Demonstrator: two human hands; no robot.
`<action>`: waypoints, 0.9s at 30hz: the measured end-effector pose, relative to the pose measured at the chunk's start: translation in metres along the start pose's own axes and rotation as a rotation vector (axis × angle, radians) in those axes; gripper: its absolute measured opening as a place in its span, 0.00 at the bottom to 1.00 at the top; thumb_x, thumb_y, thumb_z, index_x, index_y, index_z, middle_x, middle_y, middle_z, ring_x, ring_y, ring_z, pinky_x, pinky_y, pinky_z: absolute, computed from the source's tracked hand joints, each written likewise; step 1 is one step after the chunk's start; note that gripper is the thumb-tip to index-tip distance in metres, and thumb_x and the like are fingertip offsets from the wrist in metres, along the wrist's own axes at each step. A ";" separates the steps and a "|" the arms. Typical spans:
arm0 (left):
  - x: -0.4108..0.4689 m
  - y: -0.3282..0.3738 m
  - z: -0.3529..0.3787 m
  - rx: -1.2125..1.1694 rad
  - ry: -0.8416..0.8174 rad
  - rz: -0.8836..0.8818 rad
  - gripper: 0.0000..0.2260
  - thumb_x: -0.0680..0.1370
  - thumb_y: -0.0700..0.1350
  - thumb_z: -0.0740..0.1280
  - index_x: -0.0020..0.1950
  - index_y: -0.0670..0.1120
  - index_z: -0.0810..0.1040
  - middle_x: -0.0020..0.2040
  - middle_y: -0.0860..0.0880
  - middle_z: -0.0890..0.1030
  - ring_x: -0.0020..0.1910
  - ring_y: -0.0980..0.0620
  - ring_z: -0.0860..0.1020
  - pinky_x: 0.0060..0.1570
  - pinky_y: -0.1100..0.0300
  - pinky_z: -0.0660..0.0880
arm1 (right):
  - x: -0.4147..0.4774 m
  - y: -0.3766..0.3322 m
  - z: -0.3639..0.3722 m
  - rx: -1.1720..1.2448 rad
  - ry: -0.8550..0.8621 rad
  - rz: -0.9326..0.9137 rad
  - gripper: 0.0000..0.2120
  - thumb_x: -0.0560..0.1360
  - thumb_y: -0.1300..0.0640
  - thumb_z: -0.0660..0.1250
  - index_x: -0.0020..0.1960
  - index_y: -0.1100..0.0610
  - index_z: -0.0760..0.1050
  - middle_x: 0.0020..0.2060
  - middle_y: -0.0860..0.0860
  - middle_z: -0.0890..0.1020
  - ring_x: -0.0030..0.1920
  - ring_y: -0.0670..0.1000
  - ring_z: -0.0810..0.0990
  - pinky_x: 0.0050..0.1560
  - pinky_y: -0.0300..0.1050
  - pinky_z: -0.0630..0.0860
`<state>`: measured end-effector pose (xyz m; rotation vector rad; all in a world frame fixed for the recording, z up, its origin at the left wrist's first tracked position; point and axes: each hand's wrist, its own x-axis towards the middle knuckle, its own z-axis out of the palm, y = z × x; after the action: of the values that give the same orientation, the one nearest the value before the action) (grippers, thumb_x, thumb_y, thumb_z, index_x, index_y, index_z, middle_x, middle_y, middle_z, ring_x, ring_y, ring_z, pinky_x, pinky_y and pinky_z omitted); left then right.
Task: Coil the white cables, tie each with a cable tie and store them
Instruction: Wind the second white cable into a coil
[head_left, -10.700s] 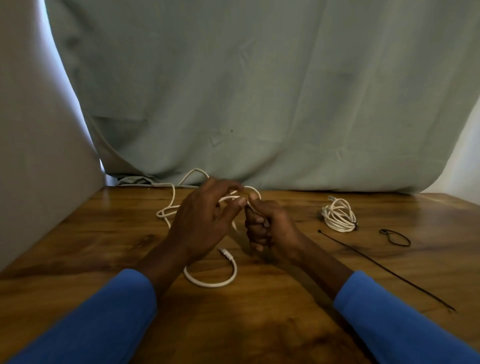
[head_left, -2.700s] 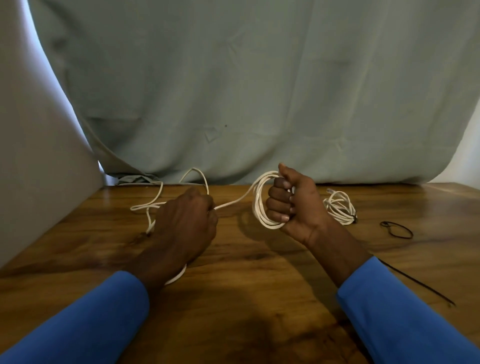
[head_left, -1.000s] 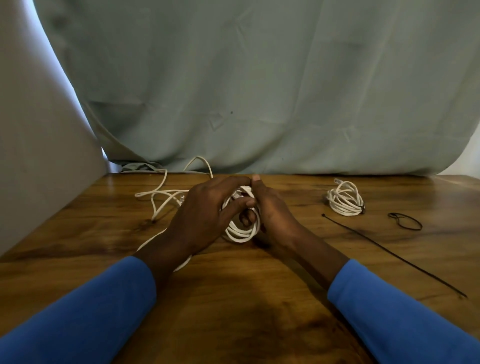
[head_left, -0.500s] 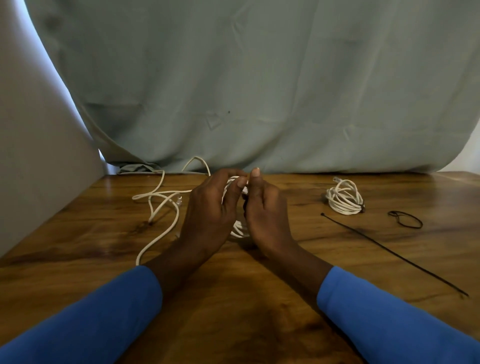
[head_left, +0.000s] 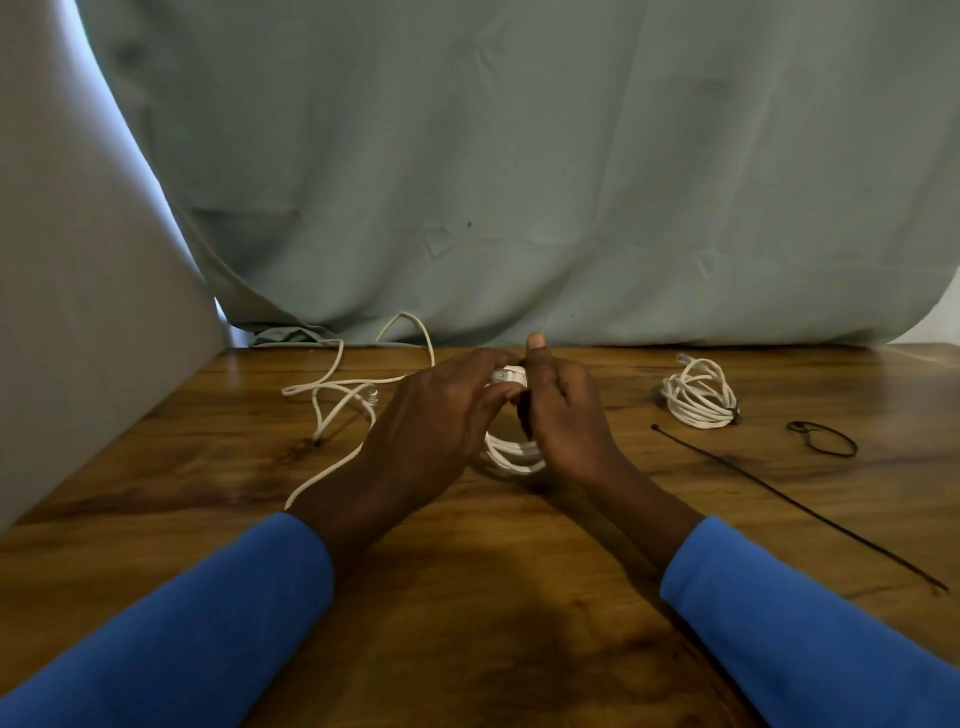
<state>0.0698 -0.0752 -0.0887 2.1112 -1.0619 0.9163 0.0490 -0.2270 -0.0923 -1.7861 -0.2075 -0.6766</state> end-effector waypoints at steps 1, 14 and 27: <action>-0.001 -0.001 0.002 -0.005 -0.003 -0.013 0.12 0.86 0.48 0.62 0.66 0.47 0.79 0.57 0.50 0.84 0.54 0.53 0.81 0.52 0.61 0.73 | 0.000 0.000 0.001 -0.011 0.008 0.014 0.29 0.86 0.42 0.53 0.33 0.52 0.76 0.22 0.46 0.75 0.26 0.44 0.73 0.34 0.47 0.69; -0.003 0.040 0.027 -0.531 0.250 -0.389 0.14 0.88 0.47 0.56 0.68 0.48 0.77 0.52 0.52 0.84 0.49 0.58 0.83 0.46 0.60 0.80 | -0.003 -0.003 0.010 0.113 0.136 0.037 0.33 0.88 0.44 0.52 0.41 0.70 0.76 0.23 0.53 0.74 0.24 0.47 0.72 0.28 0.45 0.68; 0.017 0.048 0.035 -1.073 0.620 -1.015 0.12 0.86 0.40 0.60 0.51 0.49 0.82 0.27 0.53 0.75 0.22 0.60 0.68 0.22 0.65 0.65 | -0.009 0.005 0.036 0.202 0.231 0.104 0.33 0.83 0.35 0.56 0.32 0.57 0.78 0.25 0.51 0.79 0.27 0.51 0.78 0.32 0.52 0.76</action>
<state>0.0480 -0.1332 -0.0865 1.0408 0.0009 0.2784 0.0564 -0.1934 -0.1075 -1.5019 -0.0252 -0.7535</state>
